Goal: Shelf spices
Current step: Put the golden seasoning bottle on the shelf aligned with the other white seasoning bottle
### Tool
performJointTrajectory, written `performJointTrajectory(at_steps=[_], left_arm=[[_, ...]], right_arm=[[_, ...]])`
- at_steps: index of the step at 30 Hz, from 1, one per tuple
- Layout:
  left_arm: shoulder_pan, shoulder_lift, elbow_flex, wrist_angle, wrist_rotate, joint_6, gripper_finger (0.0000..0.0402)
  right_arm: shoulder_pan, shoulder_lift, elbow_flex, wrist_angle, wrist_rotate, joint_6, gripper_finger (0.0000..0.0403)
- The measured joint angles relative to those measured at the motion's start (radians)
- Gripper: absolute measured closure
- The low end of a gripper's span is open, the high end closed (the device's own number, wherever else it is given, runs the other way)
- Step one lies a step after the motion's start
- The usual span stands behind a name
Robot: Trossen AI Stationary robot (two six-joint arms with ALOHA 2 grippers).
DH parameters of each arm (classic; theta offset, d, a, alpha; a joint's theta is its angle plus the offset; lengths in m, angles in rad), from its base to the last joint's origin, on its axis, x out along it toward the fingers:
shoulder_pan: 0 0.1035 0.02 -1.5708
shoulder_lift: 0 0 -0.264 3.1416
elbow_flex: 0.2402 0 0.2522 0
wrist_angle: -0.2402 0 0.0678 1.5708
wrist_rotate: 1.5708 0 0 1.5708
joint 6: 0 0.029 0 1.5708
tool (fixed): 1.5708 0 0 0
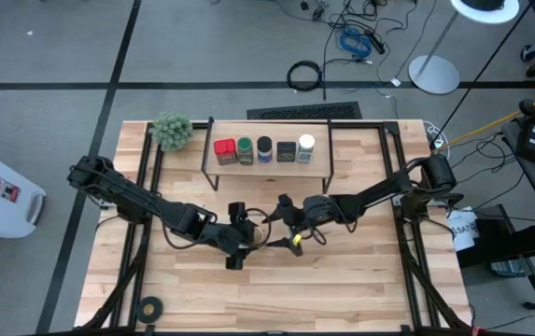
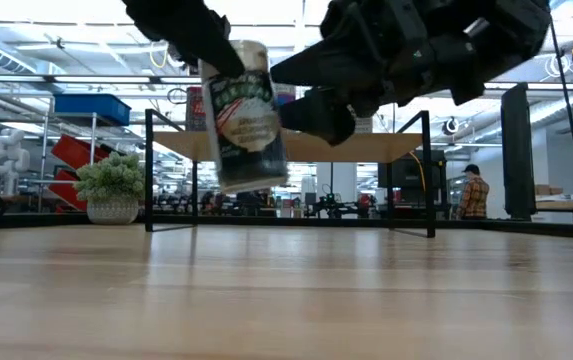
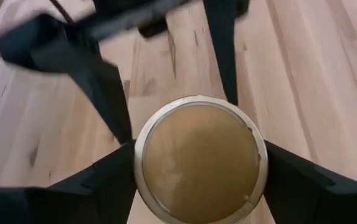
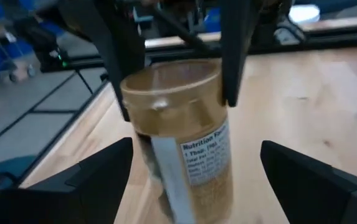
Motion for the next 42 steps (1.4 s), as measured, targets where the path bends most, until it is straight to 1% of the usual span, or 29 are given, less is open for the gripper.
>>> performJointTrajectory(at_steps=[5, 10, 13, 17, 20, 26, 28, 31, 35, 37, 39, 42], left_arm=[[0.0, 0.0, 0.0, 0.018, 0.001, 0.018, 0.0114], [0.0, 0.0, 0.0, 0.018, 0.013, 0.018, 0.0114], [0.0, 0.0, 0.0, 0.017, 0.024, 0.018, 0.0114], [0.0, 0.0, 0.0, 0.018, 0.027, 0.018, 0.0114], [0.0, 0.0, 0.0, 0.017, 0.027, 0.019, 0.0114], [0.0, -0.001, 0.0, 0.016, 0.027, 0.017, 0.0114], [0.0, -0.001, 0.0, 0.015, 0.028, 0.016, 0.0114], [0.0, -0.001, 0.0, 0.018, 0.029, 0.016, 0.0114], [0.0, -0.001, 0.0, 0.021, 0.029, 0.019, 0.0114], [0.0, -0.001, 0.0, 0.021, 0.028, 0.019, 0.0114], [0.0, -0.001, 0.0, 0.02, 0.028, 0.019, 0.0114], [0.0, -0.001, 0.0, 0.021, 0.028, 0.019, 0.0114]], right_arm=[[0.014, 0.042, 0.097, -0.128, 0.001, -0.041, 0.0062], [0.019, 0.081, 0.16, -0.172, 0.003, -0.072, 0.0062], [0.019, 0.085, 0.181, -0.217, 0.003, -0.091, 0.0062], [0.019, 0.085, 0.186, -0.23, 0.005, -0.106, 0.0067], [0.02, 0.085, 0.186, -0.234, 0.004, -0.108, 0.0083], [0.02, 0.085, 0.185, -0.227, -0.002, -0.115, 0.0133], [0.02, 0.085, 0.185, -0.227, -0.002, -0.116, 0.0141], [0.026, 0.085, 0.185, -0.224, -0.005, -0.116, 0.0133], [0.033, 0.084, 0.185, -0.2, 0.0, -0.112, 0.0092], [0.033, 0.083, 0.185, -0.197, 0.001, -0.112, 0.0079], [0.033, 0.083, 0.185, -0.198, 0.001, -0.116, 0.0076], [0.033, 0.083, 0.185, -0.2, 0.0, -0.123, 0.0085]])
